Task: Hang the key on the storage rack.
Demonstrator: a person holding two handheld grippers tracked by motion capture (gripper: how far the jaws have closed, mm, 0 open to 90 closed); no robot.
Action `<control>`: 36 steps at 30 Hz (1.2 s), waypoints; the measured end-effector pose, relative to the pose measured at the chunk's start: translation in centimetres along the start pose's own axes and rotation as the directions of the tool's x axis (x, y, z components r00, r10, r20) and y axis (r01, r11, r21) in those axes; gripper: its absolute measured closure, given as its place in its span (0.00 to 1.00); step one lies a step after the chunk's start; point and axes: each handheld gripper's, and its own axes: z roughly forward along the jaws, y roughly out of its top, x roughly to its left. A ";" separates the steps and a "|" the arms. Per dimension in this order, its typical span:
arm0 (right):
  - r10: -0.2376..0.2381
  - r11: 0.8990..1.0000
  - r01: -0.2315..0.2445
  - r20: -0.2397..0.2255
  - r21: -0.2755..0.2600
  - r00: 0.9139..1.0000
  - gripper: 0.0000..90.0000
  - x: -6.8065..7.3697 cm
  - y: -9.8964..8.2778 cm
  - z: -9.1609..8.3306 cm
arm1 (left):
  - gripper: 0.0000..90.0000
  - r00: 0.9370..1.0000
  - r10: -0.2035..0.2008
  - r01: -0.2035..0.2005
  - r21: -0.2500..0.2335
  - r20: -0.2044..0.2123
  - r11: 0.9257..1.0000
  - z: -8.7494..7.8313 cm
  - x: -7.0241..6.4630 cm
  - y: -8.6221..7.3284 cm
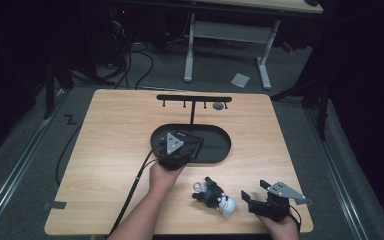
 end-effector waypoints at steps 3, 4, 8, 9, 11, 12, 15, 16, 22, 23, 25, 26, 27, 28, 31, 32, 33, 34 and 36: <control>-0.001 1.000 0.001 0.001 -0.001 1.000 0.17 0.0 0.0 0.0 | 0.58 1.000 0.004 -0.004 0.004 -0.010 1.000 -1.0 0.4 -0.2; -0.001 1.000 0.001 0.002 0.002 1.000 0.17 0.0 0.0 -0.1 | 0.57 1.000 0.002 -0.002 0.006 -0.015 1.000 -2.1 1.0 -0.5; 0.000 1.000 0.000 -0.012 0.013 1.000 0.17 0.0 0.1 -0.1 | 0.52 1.000 -0.008 0.008 0.011 -0.028 1.000 -4.9 2.2 -1.5; -0.002 1.000 0.002 -0.015 0.016 1.000 0.17 0.0 0.1 -0.1 | 0.51 1.000 -0.008 0.008 0.011 -0.028 1.000 -4.9 2.2 -1.5; -0.012 1.000 0.012 -0.018 0.021 1.000 0.17 0.0 0.3 -0.1 | 0.49 0.999 -0.008 0.009 0.022 -0.040 1.000 -7.2 3.1 -2.4; -0.015 1.000 0.015 -0.018 0.023 1.000 0.17 0.1 0.4 -0.2 | 0.47 0.999 -0.013 0.014 0.023 -0.041 1.000 -8.0 3.5 -2.7; -0.020 0.999 0.020 -0.016 0.031 1.000 0.18 0.3 0.5 -0.3 | 0.43 0.998 -0.002 0.004 0.031 -0.059 0.999 -10.4 4.2 -3.7; -0.027 0.999 0.028 -0.016 0.034 1.000 0.18 0.3 0.5 -0.3 | 0.42 0.998 -0.003 0.005 0.033 -0.060 0.999 -11.2 4.5 -4.1; -0.035 0.998 0.036 -0.015 0.057 0.999 0.18 0.4 0.5 -0.2 | 0.35 0.997 -0.017 0.020 0.037 -0.075 0.999 -14.4 5.8 -5.5; -0.030 0.997 0.031 -0.014 0.070 0.999 0.18 0.4 0.6 -0.2 | 0.35 0.996 -0.010 0.013 0.042 -0.084 0.999 -15.2 6.2 -6.0; -0.030 0.996 0.031 -0.015 0.087 0.999 0.18 0.4 0.7 -0.2 | 0.32 0.996 -0.013 0.017 0.048 -0.086 0.999 -15.7 6.5 -6.4; -0.033 0.995 0.035 -0.015 0.098 0.999 0.18 0.3 0.8 -0.1 | 0.31 0.996 -0.015 0.020 0.048 -0.085 0.999 -15.9 6.7 -6.7; -0.030 0.993 0.032 -0.015 0.110 0.999 0.18 0.3 0.9 -0.1 | 0.30 0.996 -0.021 0.025 0.044 -0.084 0.999 -16.0 6.8 -6.9; -0.030 0.993 0.032 -0.014 0.117 0.999 0.18 0.3 1.0 0.0 | 0.30 0.996 -0.026 0.029 0.043 -0.082 0.999 -16.1 6.9 -7.1; -0.042 0.986 0.043 -0.006 0.162 0.999 0.19 0.3 1.1 0.2 | 0.28 0.997 -0.026 0.029 0.043 -0.075 0.999 -16.3 7.1 -7.6; -0.051 0.982 0.051 -0.004 0.183 0.999 0.18 0.2 1.1 0.3 | 0.28 0.997 -0.025 0.028 0.046 -0.067 0.999 -16.3 7.2 -7.7; -0.051 0.982 0.051 -0.004 0.183 0.999 0.18 0.2 1.1 0.3 | 0.28 0.997 -0.025 0.028 0.046 -0.067 0.999 -16.3 7.2 -7.7; -0.062 0.971 0.060 -0.001 0.231 0.998 0.18 0.1 1.2 0.4 | 0.28 0.998 -0.019 0.022 0.044 -0.064 0.999 -16.4 7.3 -7.8; -0.078 0.963 0.074 0.006 0.261 0.997 0.18 -0.1 1.4 0.4 | 0.28 0.998 -0.022 0.024 0.037 -0.061 0.999 -16.5 7.6 -7.9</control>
